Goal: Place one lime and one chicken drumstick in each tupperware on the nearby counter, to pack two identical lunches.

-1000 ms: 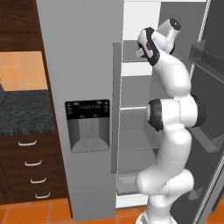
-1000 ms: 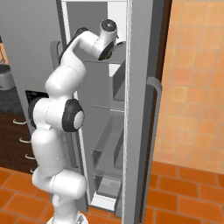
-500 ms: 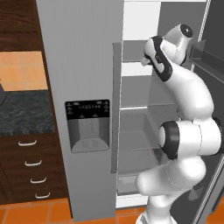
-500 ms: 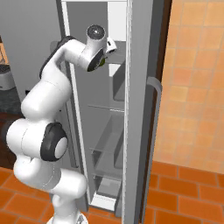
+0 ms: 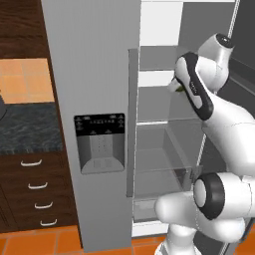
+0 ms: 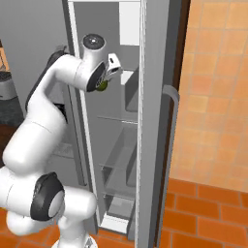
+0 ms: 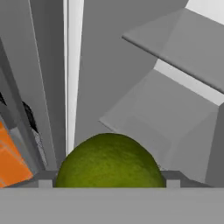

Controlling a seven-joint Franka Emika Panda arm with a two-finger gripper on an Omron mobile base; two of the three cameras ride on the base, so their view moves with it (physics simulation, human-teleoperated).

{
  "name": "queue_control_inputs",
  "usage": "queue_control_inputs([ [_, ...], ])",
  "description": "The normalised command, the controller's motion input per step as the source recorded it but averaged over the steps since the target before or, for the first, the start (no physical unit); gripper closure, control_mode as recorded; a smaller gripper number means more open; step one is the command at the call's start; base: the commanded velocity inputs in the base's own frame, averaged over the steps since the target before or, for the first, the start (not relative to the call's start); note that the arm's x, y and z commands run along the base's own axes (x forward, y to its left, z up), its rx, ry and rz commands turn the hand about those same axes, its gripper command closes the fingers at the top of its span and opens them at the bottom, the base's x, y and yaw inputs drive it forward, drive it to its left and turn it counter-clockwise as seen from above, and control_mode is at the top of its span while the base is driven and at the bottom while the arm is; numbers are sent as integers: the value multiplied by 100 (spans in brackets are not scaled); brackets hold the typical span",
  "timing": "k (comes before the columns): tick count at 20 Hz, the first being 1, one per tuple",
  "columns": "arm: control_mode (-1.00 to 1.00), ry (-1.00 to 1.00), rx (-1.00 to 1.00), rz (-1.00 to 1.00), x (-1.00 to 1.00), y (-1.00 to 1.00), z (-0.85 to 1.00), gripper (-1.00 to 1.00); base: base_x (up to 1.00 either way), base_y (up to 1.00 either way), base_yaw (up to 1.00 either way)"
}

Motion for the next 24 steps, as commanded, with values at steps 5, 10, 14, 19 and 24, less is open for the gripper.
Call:
queue_control_inputs([
  [5, 100, -13, -7, 0, -80, 6, -45, 100, -20, 10, 0],
  [10, 100, 0, 0, 0, 0, 0, 0, 100, -41, 96, 20],
  [14, 100, 0, 0, 0, 0, 0, 0, 100, -6, 100, 40],
  [19, 100, 0, 0, 0, 0, 0, 0, 100, 20, 100, 34],
  [24, 100, 0, 0, 0, 0, 0, 0, 100, 61, 100, 29],
])
